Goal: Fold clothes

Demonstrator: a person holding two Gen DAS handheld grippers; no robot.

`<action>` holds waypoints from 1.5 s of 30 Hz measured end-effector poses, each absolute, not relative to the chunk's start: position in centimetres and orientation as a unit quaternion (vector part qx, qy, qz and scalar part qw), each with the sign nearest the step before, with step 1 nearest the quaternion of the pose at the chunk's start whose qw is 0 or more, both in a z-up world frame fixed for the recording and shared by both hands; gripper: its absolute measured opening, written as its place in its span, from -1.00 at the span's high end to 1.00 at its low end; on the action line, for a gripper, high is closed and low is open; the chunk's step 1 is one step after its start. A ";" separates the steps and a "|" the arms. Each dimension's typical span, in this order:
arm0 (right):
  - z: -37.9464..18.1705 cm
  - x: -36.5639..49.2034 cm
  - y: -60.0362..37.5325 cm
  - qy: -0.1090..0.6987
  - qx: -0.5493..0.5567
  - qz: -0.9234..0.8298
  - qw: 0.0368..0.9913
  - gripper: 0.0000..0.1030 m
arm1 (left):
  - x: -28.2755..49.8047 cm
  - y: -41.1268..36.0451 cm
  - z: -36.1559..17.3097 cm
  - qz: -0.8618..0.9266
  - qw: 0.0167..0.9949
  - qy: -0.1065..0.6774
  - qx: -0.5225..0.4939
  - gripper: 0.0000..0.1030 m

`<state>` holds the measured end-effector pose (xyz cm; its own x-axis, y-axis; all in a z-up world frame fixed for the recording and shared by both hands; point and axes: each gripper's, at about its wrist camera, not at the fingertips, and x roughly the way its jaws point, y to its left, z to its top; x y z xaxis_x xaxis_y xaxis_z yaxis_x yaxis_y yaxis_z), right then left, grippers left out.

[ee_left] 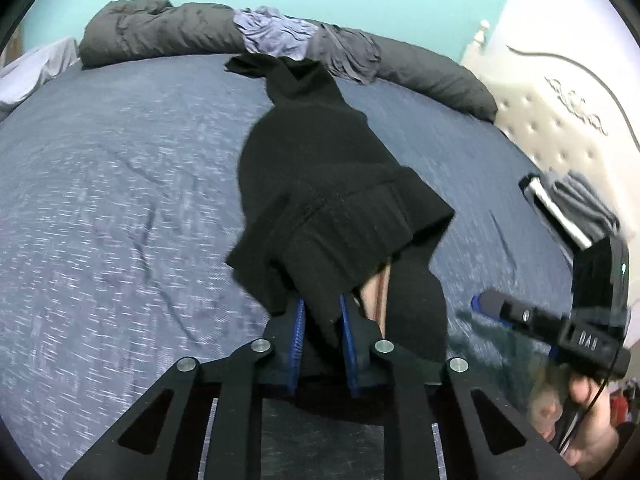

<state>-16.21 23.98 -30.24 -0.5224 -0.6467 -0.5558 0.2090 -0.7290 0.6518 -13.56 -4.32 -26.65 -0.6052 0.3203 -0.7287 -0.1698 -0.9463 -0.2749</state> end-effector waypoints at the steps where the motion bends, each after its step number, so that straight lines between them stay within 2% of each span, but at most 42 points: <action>1: -30.3 -16.3 23.5 -0.261 0.418 -0.829 0.263 -0.25 | -13.5 -4.5 -26.7 0.892 0.135 -0.090 -0.422 0.69; 13: -30.0 -18.0 19.9 -0.286 0.424 -0.796 0.324 -0.23 | -13.6 -6.9 -26.3 0.896 0.114 -0.096 -0.418 0.71; 16: -30.4 -18.7 18.8 -0.287 0.433 -0.784 0.340 0.28 | -13.6 -7.4 -26.2 0.897 0.109 -0.094 -0.418 0.76; 17: -30.6 -18.9 18.4 -0.285 0.437 -0.780 0.347 0.71 | -13.6 -7.7 -26.1 0.898 0.106 -0.095 -0.417 0.86; 18: -30.7 -19.1 18.1 -0.279 0.438 -0.780 0.347 0.84 | -13.6 -8.0 -26.0 0.898 0.103 -0.097 -0.416 0.86; 20: -30.5 -19.2 17.9 -0.269 0.438 -0.785 0.347 0.93 | -13.6 -8.6 -25.9 0.900 0.097 -0.100 -0.413 0.86; 25: -28.8 -19.2 20.5 -0.235 0.416 -0.826 0.300 0.95 | -13.5 -8.8 -25.6 0.900 0.096 -0.104 -0.412 0.86; 30: -26.8 -19.2 25.1 -0.195 0.381 -0.879 0.211 0.96 | -13.5 -8.6 -25.5 0.904 0.085 -0.094 -0.409 0.86; 34: -27.2 -19.4 27.6 -0.181 0.390 -0.887 0.168 0.96 | -13.7 -7.8 -26.3 0.899 0.083 -0.086 -0.422 0.86; 35: -27.5 -19.5 27.6 -0.180 0.394 -0.885 0.168 0.96 | -13.8 -7.6 -26.4 0.897 0.085 -0.085 -0.425 0.84; 37: -28.1 -19.6 27.4 -0.177 0.401 -0.882 0.172 0.96 | -13.7 -7.0 -26.3 0.897 0.090 -0.076 -0.426 0.67; 39: -28.7 -19.6 27.5 -0.176 0.406 -0.879 0.180 0.96 | -13.6 -6.5 -26.2 0.897 0.095 -0.067 -0.426 0.12; 40: -28.9 -19.6 27.5 -0.177 0.406 -0.878 0.184 0.96 | -13.5 -6.3 -26.3 0.895 0.101 -0.068 -0.429 0.03; 45: -29.2 -19.9 27.9 -0.197 0.409 -0.871 0.188 0.96 | -13.7 -5.4 -26.8 0.889 0.120 -0.060 -0.438 -0.01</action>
